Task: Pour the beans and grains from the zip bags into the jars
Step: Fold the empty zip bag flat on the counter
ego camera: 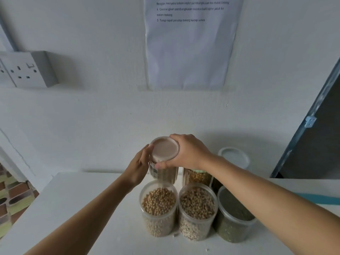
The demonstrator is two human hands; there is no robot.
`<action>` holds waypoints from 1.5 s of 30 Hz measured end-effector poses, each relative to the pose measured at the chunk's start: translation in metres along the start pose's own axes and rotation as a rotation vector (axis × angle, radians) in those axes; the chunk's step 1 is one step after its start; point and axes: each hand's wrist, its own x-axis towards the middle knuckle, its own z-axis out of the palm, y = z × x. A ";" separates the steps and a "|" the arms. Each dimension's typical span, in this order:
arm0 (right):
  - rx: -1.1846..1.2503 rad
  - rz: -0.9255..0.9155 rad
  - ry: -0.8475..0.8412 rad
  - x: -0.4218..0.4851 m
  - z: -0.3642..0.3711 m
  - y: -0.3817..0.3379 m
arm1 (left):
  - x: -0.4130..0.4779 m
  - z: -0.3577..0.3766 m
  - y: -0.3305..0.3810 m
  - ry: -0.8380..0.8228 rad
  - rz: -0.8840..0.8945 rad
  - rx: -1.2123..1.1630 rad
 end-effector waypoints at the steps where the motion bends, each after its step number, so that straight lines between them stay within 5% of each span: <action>1: -0.046 0.000 -0.010 0.000 0.002 0.001 | 0.000 0.001 -0.005 -0.003 -0.010 0.009; 10: -0.270 -0.011 -0.040 -0.010 0.016 0.009 | -0.008 0.007 -0.027 -0.015 -0.144 0.017; 16: -0.159 -0.009 0.200 -0.041 -0.019 0.017 | -0.013 0.001 -0.030 -0.011 -0.270 -0.090; 23: -0.053 0.218 0.426 -0.099 -0.026 0.077 | -0.027 0.019 -0.027 0.051 -0.321 -0.184; 32: 0.212 0.356 0.434 -0.123 -0.013 0.109 | -0.025 0.021 -0.024 0.053 -0.354 -0.207; 45: 0.191 0.291 0.504 -0.123 0.002 0.112 | -0.021 0.022 -0.023 -0.039 -0.264 -0.094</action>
